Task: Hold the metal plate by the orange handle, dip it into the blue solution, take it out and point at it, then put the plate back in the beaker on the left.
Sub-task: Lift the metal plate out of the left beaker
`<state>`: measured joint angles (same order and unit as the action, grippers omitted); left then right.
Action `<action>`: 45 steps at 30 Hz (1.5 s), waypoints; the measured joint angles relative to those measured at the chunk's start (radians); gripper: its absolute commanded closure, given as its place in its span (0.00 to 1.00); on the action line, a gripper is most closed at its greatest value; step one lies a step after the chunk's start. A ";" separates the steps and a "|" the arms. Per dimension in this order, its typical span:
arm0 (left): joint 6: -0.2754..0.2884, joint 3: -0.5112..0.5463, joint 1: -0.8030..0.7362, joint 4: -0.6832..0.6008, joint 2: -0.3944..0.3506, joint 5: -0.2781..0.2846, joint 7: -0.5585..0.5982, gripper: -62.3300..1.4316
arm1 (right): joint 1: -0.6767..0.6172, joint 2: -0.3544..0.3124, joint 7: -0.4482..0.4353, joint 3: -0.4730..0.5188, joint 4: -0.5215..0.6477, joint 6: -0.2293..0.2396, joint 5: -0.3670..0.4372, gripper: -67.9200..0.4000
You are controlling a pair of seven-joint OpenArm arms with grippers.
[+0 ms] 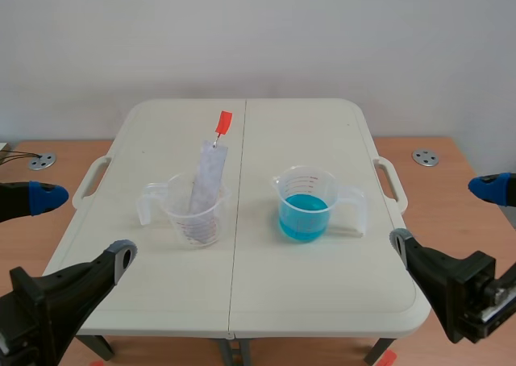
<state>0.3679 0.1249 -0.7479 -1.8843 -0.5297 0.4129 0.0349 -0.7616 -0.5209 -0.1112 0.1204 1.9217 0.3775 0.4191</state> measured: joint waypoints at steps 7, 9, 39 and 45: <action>0.000 0.000 0.000 0.000 0.000 0.000 0.000 0.00 | 0.000 0.000 0.000 0.000 0.000 0.000 0.000 0.02; 0.000 0.000 0.000 0.000 0.000 0.000 0.000 0.00 | 0.000 0.000 0.000 0.000 0.000 0.000 0.000 0.02; 0.000 0.000 0.000 0.000 0.000 0.000 -0.024 0.03 | 0.027 0.000 -0.010 -0.008 0.000 0.000 0.027 0.02; 0.000 0.000 0.000 0.000 0.000 -0.002 -0.024 0.96 | 0.092 0.000 0.002 -0.080 0.000 -0.011 0.034 0.02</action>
<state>0.3676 0.1249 -0.7479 -1.8843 -0.5297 0.4110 0.0113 -0.6701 -0.5209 -0.1089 0.0399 1.9217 0.3668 0.4526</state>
